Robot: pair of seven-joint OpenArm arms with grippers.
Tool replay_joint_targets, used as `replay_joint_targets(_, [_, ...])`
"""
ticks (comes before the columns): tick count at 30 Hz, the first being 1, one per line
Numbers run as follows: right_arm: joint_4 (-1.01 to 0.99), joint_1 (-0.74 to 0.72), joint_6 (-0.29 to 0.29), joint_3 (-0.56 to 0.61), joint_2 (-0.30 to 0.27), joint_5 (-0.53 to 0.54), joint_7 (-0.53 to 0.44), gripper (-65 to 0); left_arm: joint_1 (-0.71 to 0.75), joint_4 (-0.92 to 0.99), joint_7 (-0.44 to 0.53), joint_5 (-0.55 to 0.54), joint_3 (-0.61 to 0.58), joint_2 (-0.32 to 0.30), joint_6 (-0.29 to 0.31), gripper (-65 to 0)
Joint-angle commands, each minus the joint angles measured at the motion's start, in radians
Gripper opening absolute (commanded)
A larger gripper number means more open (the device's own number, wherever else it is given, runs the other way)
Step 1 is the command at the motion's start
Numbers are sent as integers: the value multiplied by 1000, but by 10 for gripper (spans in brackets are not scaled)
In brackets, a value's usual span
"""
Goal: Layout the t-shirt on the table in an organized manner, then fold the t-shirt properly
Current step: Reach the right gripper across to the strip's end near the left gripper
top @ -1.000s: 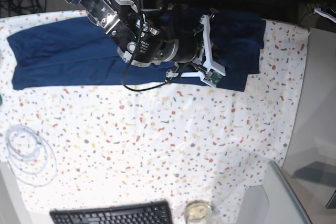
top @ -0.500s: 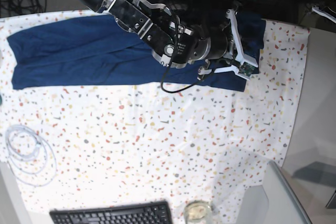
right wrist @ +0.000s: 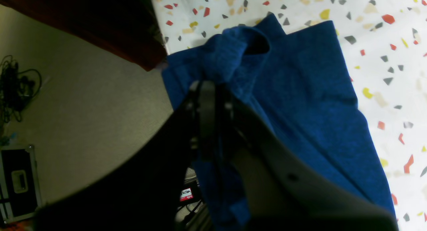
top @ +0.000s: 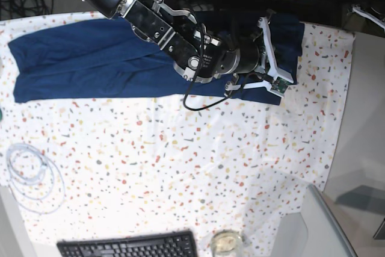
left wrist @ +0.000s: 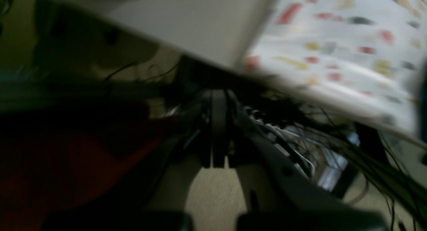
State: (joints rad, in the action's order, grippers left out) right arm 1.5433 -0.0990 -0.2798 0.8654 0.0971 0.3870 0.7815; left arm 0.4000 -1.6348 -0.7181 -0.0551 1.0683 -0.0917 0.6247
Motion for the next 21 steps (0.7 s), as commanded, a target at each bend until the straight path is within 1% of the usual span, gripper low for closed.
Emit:
replay_joint_targets(1, [24,-17,-5,2,20,13,-21,-531,17,-32,18,-7,-12,-13,-2,-650])
replay_joint_targets(2, [27,-17,-5,2,20,14,-20,-471,21,-46,18,-7,-29,-10,-2,-650])
replay_joint_targets(6, [64,-9,-5,-1,16,19,-20,-183,23,-115,16,-9,-50,37,-1,-650])
replay_joint_targets(8, [99,5,-5,-5,-4,17,-20,-98,18,-143,16,-9,-52,57,-1,-650])
replay_joint_targets(9, [127,9,-5,-7,-21,17,-23,-74,17,-155,16,-9,-52,65,-1,-650])
replay_joint_targets(10, [153,12,-5,-7,-36,17,-21,-66,15,-161,16,-10,-55,69,1,-650])
replay_joint_targets(12, [204,17,-5,-25,-79,19,-21,-65,18,-164,16,-12,-101,71,1,-650])
replay_joint_targets(14, [242,46,-5,-76,-104,20,-21,-65,23,-161,16,-55,-139,69,5,-650])
replay_joint_targets(15, [257,66,-5,-111,-113,19,-21,-65,23,-157,16,-96,-150,69,25,-573])
replay_joint_targets(16, [268,81,-5,-153,-118,19,-20,-65,23,-155,13,-134,-155,69,51,-479])
replay_joint_targets(17, [282,101,-5,-191,-125,19,-20,-65,24,-150,12,-180,-158,68,73,-367])
replay_joint_targets(18, [290,118,-5,-219,-133,19,-20,-65,24,-146,12,-214,-161,68,73,-273])
replay_joint_targets(20, [305,144,-5,-265,-150,19,-20,-65,15,-118,12,-266,-162,68,73,-112])
replay_joint_targets(21, [309,152,-5,-278,-158,19,-20,-65,12,-103,12,-276,-162,68,73,-64])
